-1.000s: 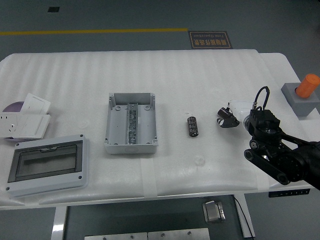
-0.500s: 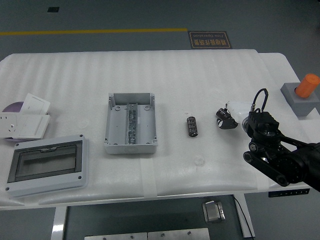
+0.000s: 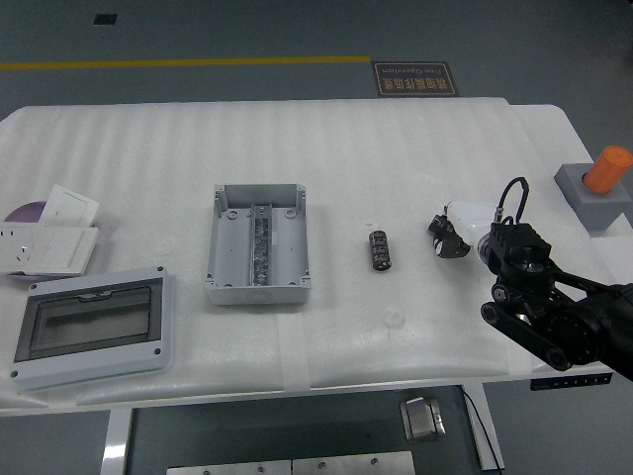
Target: Pick up the battery,place it into the box
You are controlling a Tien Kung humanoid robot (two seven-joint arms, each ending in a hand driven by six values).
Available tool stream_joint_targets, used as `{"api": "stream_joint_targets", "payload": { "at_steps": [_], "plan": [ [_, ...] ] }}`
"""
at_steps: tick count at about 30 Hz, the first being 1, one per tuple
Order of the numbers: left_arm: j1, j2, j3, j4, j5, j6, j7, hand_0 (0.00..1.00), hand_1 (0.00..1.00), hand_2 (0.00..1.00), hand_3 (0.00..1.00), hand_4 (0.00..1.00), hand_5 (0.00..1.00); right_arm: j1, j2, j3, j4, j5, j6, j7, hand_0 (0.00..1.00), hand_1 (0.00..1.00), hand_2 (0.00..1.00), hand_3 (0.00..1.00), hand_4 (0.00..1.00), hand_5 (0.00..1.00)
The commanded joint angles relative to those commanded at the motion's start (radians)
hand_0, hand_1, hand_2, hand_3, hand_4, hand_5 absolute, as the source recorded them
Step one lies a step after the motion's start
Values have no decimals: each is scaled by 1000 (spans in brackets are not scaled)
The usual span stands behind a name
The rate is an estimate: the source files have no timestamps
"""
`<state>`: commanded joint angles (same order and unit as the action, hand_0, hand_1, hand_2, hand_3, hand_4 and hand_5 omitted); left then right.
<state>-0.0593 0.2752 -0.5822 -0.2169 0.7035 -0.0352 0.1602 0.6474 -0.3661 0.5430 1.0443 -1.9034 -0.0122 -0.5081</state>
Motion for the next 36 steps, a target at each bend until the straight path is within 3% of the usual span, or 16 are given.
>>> {"api": "stream_joint_targets", "payload": {
  "at_steps": [11, 15, 21, 27, 31, 35, 36],
  "plan": [
    [-3, 1, 0, 1, -3, 1, -3, 656, 670, 595, 623, 653, 466, 7, -3, 3, 25, -18, -7, 2, 382, 485, 431, 667, 278, 330],
    [-3, 0, 20, 6, -24, 0, -2, 656, 670, 595, 623, 655, 470, 7, -9, 12, 75, -38, -3, -5, 378, 481, 427, 665, 295, 353],
    [3, 2, 125, 31, -128, -6, 16, 655, 670, 596, 625, 656, 472, 5, -18, 29, 198, -80, -3, -16, 376, 478, 422, 662, 307, 380],
    [22, -2, 43, 36, -38, -16, 80, 656, 670, 596, 626, 659, 478, -9, -11, 35, 326, -51, -33, 10, 376, 477, 420, 662, 321, 394],
    [38, -10, 1, 37, 17, -19, 105, 657, 670, 597, 629, 667, 478, -16, 6, 19, 404, -4, -82, 50, 375, 478, 420, 667, 344, 411],
    [50, -17, -15, 37, 33, -18, 117, 657, 670, 597, 629, 667, 478, -14, 44, -6, 422, 72, -139, 108, 375, 478, 420, 667, 344, 411],
    [51, -19, -17, 37, 35, -17, 118, 657, 670, 604, 629, 672, 484, -13, 54, -11, 421, 90, -150, 119, 392, 479, 476, 681, 351, 411]
  ]
}}
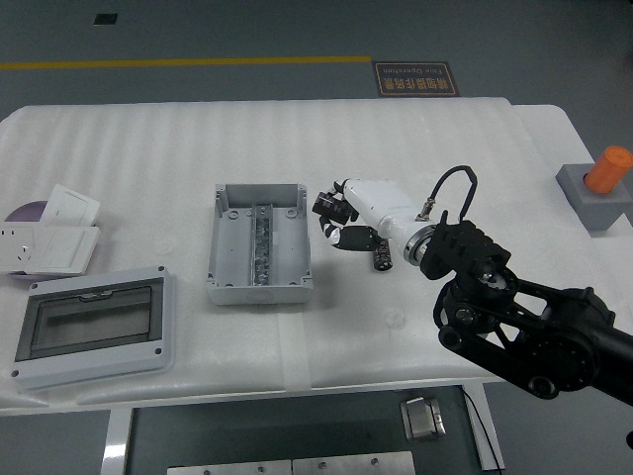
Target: Pick up the battery,place it into the box
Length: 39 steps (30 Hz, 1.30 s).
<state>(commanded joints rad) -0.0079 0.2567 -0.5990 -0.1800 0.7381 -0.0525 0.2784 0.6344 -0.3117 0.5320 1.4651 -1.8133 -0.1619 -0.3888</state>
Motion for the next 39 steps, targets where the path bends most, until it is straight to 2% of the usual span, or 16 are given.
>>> {"api": "stream_joint_targets", "payload": {
  "at_steps": [5, 6, 11, 12, 17, 18, 23, 24, 25, 29, 30, 31, 35, 36, 39],
  "plan": [
    [6, -4, -2, 0, -12, 3, 0, 657, 670, 604, 629, 672, 484, 10, 66, -38, -30, 62, -38, 51, 392, 479, 476, 681, 351, 411],
    [7, -4, -3, 0, -12, 4, 1, 659, 673, 605, 631, 679, 491, 16, 79, -50, -41, 60, -40, 54, 473, 540, 585, 691, 454, 447],
    [7, -5, -6, 0, -17, 5, 0, 659, 673, 605, 631, 679, 491, 49, 125, -100, -91, 27, -42, 56, 473, 540, 585, 691, 454, 447],
    [7, -4, -5, 0, -19, 5, 0, 659, 672, 601, 627, 654, 516, 54, 131, -106, -98, 21, -41, 55, 707, 715, 734, 834, 614, 502],
    [7, -4, -3, 0, -25, 4, -1, 659, 672, 601, 627, 654, 516, 71, 144, -131, -122, 1, -36, 50, 707, 715, 734, 834, 614, 502],
    [7, -4, -1, 0, -26, 4, -2, 659, 670, 587, 609, 545, 508, 72, 145, -133, -126, 0, -37, 49, 858, 809, 815, 953, 657, 512],
    [6, -4, 7, 0, -34, 5, -6, 659, 670, 587, 609, 545, 508, 75, 152, -138, -142, -5, -40, 50, 858, 809, 815, 953, 657, 512],
    [5, -4, 10, 0, -35, 5, -8, 658, 671, 582, 602, 504, 498, 75, 153, -137, -145, -5, -41, 50, 861, 811, 819, 968, 704, 532],
    [4, -4, 12, 0, -37, 5, -9, 658, 671, 582, 602, 504, 498, 74, 152, -135, -147, -5, -42, 51, 861, 811, 819, 968, 704, 532],
    [1, -5, 19, 0, -45, 6, -14, 658, 671, 582, 602, 504, 498, 72, 119, -109, -153, -6, -40, 50, 861, 811, 819, 968, 704, 532],
    [0, -5, 19, 0, -45, 5, -14, 657, 671, 575, 601, 493, 503, 73, 102, -102, -155, -6, -38, 49, 861, 809, 815, 978, 761, 553],
    [0, -5, 19, 0, -46, 5, -15, 657, 671, 575, 601, 493, 503, 76, 86, -99, -157, -6, -32, 46, 861, 809, 815, 978, 761, 553],
    [-2, -5, 18, 0, -48, 6, -15, 657, 671, 575, 601, 493, 503, 99, 4, -119, -167, -2, 19, 26, 861, 809, 815, 978, 761, 553],
    [-3, -4, 19, 0, -49, 6, -16, 657, 671, 573, 602, 532, 515, 108, -18, -135, -169, 0, 36, 22, 849, 798, 805, 972, 760, 550],
    [-6, -2, 20, 0, -52, 6, -18, 657, 671, 573, 602, 532, 515, 139, -78, -189, -177, 10, 86, 10, 849, 798, 805, 972, 760, 550]
  ]
}}
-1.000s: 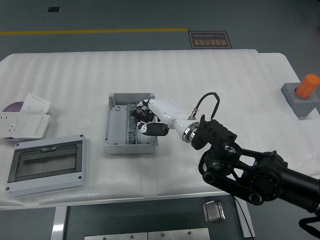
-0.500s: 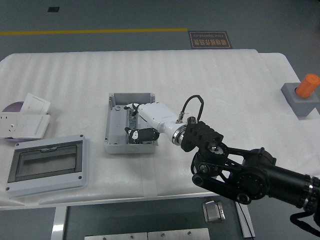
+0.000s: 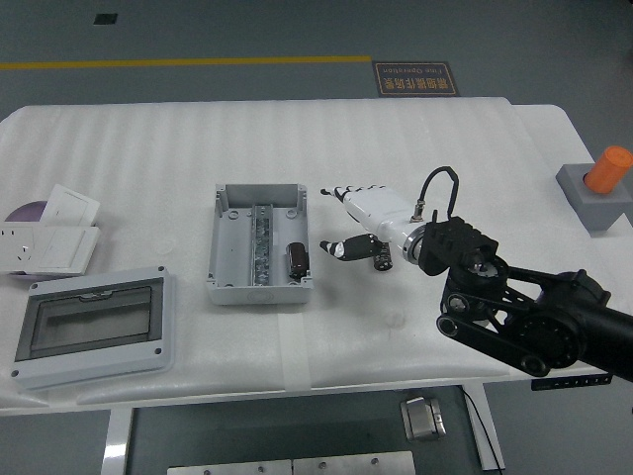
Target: Pick up the battery,place it into the box
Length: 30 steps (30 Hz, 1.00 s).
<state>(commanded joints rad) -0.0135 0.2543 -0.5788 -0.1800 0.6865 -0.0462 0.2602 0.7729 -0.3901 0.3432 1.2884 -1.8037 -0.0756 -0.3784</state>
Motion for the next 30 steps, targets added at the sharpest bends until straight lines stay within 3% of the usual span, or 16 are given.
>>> {"api": "stream_joint_targets", "payload": {
  "at_steps": [3, 8, 9, 15, 26, 27, 30],
  "plan": [
    [0, 2, 17, 0, -24, 2, -10, 657, 670, 575, 604, 538, 534, 28, -38, -51, -12, 10, 67, -21, 848, 792, 799, 964, 777, 569],
    [6, 4, 20, 0, -33, 4, -16, 657, 670, 575, 604, 538, 534, 53, -55, -88, -36, 21, 143, -34, 848, 792, 799, 964, 777, 569],
    [8, 5, 19, 0, -35, 5, -17, 656, 669, 570, 597, 485, 499, 57, -55, -98, -42, 25, 149, -35, 863, 802, 819, 978, 857, 613],
    [9, 9, 17, 0, -37, 7, -21, 656, 670, 569, 597, 480, 500, 68, -51, -130, -58, 41, 144, -35, 863, 802, 817, 982, 859, 598],
    [5, 9, 22, 0, -47, 10, -30, 656, 669, 568, 597, 477, 498, 73, -43, -148, -74, 45, 90, -27, 856, 797, 810, 964, 823, 579],
    [5, 10, 23, 0, -49, 10, -30, 655, 668, 569, 598, 475, 499, 73, -43, -150, -75, 43, 87, -26, 826, 757, 765, 873, 716, 559],
    [3, 11, 25, 0, -51, 11, -32, 655, 668, 569, 598, 475, 499, 72, -42, -161, -78, 36, 80, -25, 826, 757, 765, 873, 716, 559]
  ]
}}
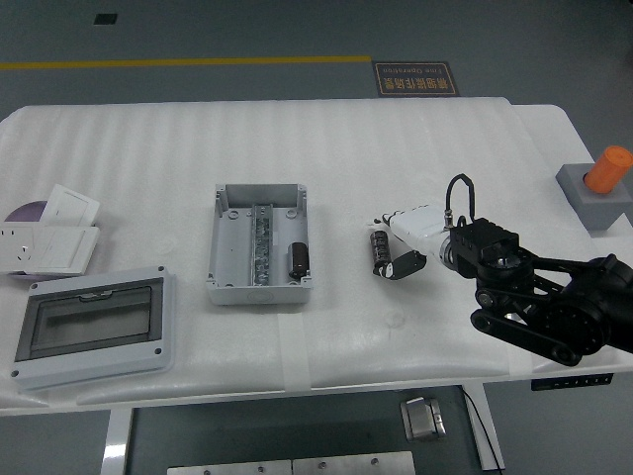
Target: Pick up the battery,place it into the box
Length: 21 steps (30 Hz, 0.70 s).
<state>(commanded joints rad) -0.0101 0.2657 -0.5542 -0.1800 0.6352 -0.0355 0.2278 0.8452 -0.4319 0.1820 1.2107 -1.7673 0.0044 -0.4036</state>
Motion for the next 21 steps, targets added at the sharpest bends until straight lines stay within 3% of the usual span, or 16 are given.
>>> {"api": "stream_joint_targets", "payload": {
  "at_steps": [2, 3, 8, 9, 14, 15, 21],
  "plan": [
    [0, 1, 1, 0, -2, 0, -1, 655, 668, 569, 598, 475, 499, -1, 1, -8, -2, -4, -4, 1, 826, 757, 765, 873, 716, 559],
    [0, 2, 2, 0, -3, 1, -2, 655, 668, 569, 599, 473, 499, -1, 2, -13, -4, -7, -7, 2, 795, 724, 719, 743, 583, 471],
    [-1, 3, 2, 0, -2, 1, -2, 655, 668, 569, 599, 473, 499, 0, 4, -28, -5, -13, -18, 6, 795, 724, 719, 743, 583, 471],
    [-1, 2, 1, 0, 0, 1, -2, 655, 667, 569, 599, 472, 500, 0, 4, -30, -5, -14, -20, 7, 770, 698, 673, 704, 506, 417],
    [-3, 2, 9, 0, -7, 2, -6, 655, 667, 569, 599, 472, 500, 2, 3, -31, 0, -20, -33, 13, 770, 698, 673, 704, 506, 417],
    [-3, 2, 10, 0, -8, 2, -6, 655, 667, 573, 601, 472, 502, 2, 3, -29, 4, -21, -36, 15, 759, 678, 654, 697, 455, 380],
    [-2, 1, 11, 0, -7, 3, -8, 655, 667, 573, 603, 475, 513, 6, -5, 18, 38, -30, -49, 16, 753, 671, 652, 699, 432, 355]
  ]
}}
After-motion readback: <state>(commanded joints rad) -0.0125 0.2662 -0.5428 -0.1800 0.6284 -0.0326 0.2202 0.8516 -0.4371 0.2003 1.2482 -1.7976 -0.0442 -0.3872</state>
